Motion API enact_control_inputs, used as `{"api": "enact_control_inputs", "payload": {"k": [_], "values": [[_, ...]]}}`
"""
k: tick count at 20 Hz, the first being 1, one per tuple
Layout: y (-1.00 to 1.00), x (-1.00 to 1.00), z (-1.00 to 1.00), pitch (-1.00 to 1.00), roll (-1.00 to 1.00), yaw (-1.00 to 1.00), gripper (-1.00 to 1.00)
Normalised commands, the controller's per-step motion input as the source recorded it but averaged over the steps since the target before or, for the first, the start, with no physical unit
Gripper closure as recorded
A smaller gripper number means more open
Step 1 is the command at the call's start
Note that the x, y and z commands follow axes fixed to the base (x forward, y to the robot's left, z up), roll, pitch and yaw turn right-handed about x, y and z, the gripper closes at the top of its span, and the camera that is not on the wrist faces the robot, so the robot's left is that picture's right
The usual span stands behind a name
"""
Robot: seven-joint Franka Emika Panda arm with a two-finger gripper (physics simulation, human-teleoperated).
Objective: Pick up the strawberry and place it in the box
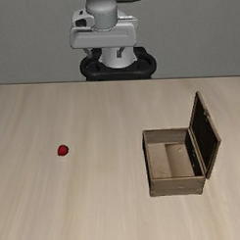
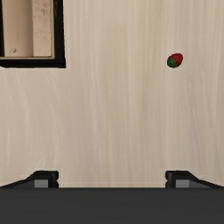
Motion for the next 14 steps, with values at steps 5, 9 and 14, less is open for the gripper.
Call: {"api": "enact_control_inputs", "payload": {"k": [5,9,14], "values": [[-1.0,0.0,0.0,0.0,0.0,0.0,-1.0],[-1.0,0.0,0.0,0.0,0.0,0.0,-1.0],[-0.8,0.2,0.0,0.0,0.0,0.0,-1.0]]}}
